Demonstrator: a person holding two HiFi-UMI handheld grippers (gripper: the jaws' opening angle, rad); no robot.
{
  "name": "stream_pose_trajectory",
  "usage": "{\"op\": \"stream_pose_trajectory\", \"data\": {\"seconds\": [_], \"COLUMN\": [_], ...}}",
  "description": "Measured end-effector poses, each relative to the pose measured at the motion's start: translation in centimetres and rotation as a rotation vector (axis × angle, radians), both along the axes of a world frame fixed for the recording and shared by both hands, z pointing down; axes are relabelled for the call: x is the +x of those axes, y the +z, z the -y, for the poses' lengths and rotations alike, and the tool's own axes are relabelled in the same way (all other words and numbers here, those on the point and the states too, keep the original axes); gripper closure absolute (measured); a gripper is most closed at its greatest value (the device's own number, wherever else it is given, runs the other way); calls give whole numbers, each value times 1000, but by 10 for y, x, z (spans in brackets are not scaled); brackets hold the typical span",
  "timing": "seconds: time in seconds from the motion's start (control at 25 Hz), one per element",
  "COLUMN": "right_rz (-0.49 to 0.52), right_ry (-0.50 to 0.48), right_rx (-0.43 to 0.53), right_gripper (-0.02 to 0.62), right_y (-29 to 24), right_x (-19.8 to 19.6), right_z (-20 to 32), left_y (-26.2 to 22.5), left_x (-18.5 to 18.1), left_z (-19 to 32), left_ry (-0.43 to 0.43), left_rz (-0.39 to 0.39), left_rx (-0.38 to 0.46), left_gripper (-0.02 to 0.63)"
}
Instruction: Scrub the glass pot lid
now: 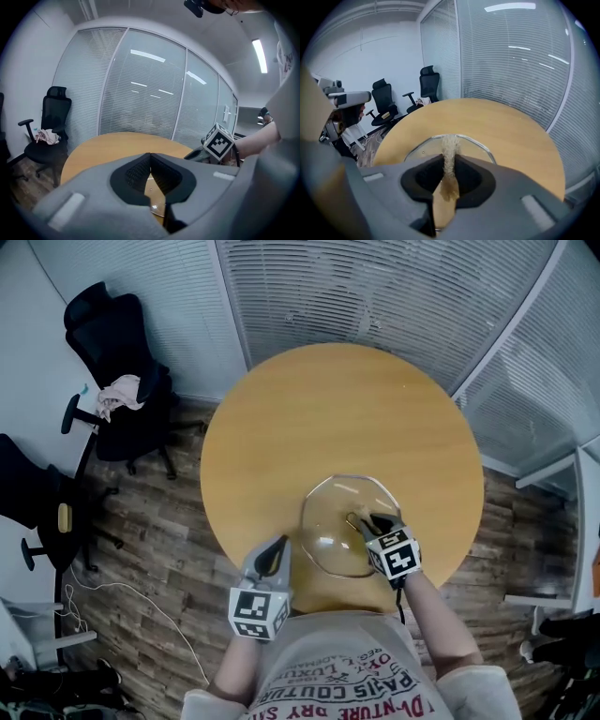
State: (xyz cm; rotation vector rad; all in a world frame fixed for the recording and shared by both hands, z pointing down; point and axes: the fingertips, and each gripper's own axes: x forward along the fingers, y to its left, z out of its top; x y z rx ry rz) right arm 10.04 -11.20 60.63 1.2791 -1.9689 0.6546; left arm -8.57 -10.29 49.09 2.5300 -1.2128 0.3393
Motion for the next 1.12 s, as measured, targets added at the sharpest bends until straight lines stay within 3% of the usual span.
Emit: {"op": "stream_pose_trajectory", "data": {"seconds": [0.36, 0.68, 1.12], "right_rz": [-17, 35, -8], "right_ry": [-73, -120, -193], "right_rx": [-156, -227, -291], "right_gripper": [528, 528, 528], "right_y": [56, 73, 76], "right_x": [56, 54, 25], "right_z": [40, 56, 66], "left_y": [18, 30, 26], "left_x": [13, 22, 12], "left_z": [-2, -12, -7], "left_ry": [-128, -245, -143], "left_rz": [62, 68, 77], "left_rx": [-54, -93, -51], "left_gripper": [598, 598, 598]}}
